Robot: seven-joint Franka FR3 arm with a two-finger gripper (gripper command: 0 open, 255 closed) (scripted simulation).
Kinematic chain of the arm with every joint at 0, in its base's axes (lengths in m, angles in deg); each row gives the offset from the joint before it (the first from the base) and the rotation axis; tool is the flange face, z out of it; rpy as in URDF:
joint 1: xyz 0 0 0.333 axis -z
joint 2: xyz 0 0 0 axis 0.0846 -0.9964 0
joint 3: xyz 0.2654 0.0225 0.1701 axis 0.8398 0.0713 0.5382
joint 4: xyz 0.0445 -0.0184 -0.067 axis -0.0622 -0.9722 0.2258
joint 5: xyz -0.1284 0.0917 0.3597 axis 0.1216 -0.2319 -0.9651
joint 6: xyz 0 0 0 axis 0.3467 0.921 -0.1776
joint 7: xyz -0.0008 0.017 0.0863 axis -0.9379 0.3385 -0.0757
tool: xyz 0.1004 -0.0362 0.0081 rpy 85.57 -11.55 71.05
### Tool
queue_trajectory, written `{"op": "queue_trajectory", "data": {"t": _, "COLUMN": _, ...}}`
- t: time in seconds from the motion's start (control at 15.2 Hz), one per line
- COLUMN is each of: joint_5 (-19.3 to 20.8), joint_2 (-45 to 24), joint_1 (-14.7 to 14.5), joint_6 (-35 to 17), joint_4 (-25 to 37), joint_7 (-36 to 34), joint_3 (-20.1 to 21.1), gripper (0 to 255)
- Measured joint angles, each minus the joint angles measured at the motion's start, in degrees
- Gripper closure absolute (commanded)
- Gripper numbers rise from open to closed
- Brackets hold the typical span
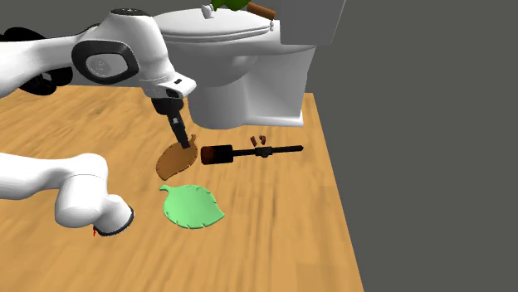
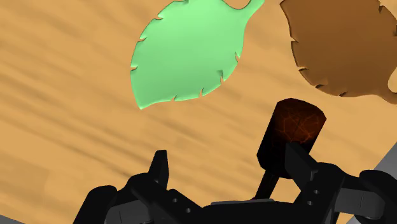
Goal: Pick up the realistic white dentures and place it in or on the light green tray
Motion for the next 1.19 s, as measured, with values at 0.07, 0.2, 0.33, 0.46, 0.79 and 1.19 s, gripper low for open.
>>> {"op": "queue_trajectory", "data": {"t": 0.07, "joint_5": 0.00, "joint_2": 0.00, "joint_1": 0.00, "joint_6": 0.00, "joint_4": 0.00, "joint_7": 0.00, "joint_3": 0.00, "gripper": 0}}
{"op": "queue_trajectory", "data": {"t": 0.2, "joint_5": -0.41, "joint_2": -2.43, "joint_1": -0.27, "joint_6": -1.98, "joint_4": 0.22, "joint_7": -0.39, "joint_3": 0.31, "gripper": 0}}
{"op": "queue_trajectory", "data": {"t": 0.33, "joint_5": -1.05, "joint_2": -5.68, "joint_1": -0.72, "joint_6": -4.69, "joint_4": 0.47, "joint_7": -1.11, "joint_3": 0.94, "gripper": 0}}
{"op": "queue_trajectory", "data": {"t": 0.46, "joint_5": -1.56, "joint_2": -9.31, "joint_1": -1.08, "joint_6": -7.61, "joint_4": 0.91, "joint_7": -1.53, "joint_3": 1.33, "gripper": 0}}
{"op": "queue_trajectory", "data": {"t": 0.79, "joint_5": -2.87, "joint_2": -19.69, "joint_1": -2.12, "joint_6": -13.97, "joint_4": 4.24, "joint_7": -3.03, "joint_3": 2.75, "gripper": 0}}
{"op": "queue_trajectory", "data": {"t": 1.19, "joint_5": -3.89, "joint_2": -32.12, "joint_1": -3.17, "joint_6": -20.06, "joint_4": 9.87, "joint_7": -4.55, "joint_3": 4.30, "gripper": 0}}
